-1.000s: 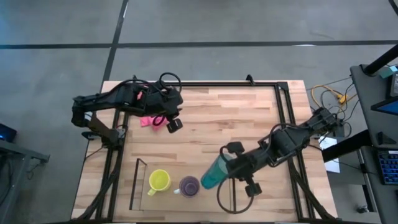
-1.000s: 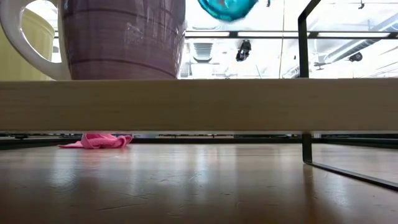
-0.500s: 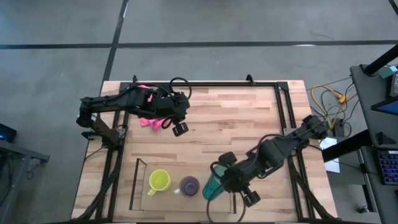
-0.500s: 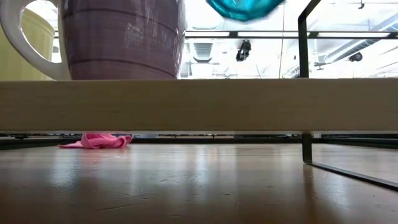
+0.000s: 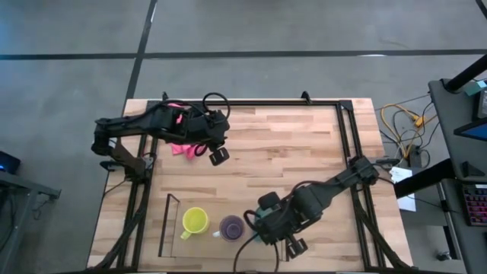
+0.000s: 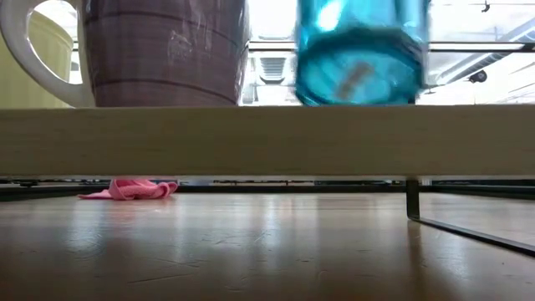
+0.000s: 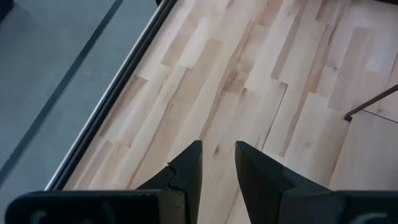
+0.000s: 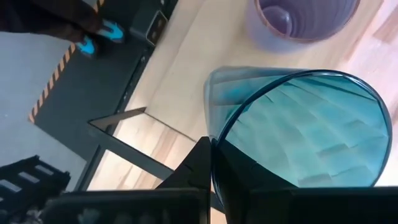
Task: Stack small to large cups/mugs on shelf
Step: Put the blue cup on the shelf
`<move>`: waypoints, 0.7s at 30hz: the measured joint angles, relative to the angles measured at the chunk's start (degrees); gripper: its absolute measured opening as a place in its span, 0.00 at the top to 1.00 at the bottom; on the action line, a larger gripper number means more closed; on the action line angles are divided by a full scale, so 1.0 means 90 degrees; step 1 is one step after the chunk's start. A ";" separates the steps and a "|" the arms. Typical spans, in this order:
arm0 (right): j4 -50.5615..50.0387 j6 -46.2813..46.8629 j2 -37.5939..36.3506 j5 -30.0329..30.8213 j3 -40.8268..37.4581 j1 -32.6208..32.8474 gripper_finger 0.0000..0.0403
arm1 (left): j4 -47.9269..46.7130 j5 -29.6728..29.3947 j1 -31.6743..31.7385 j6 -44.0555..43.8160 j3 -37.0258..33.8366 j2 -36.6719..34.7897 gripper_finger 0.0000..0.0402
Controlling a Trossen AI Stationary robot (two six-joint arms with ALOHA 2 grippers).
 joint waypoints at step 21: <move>-0.0060 0.0126 0.0069 0.0005 -0.0070 -0.0023 0.98 | 0.0004 -0.0002 -0.0002 0.0000 -0.0010 -0.0018 0.80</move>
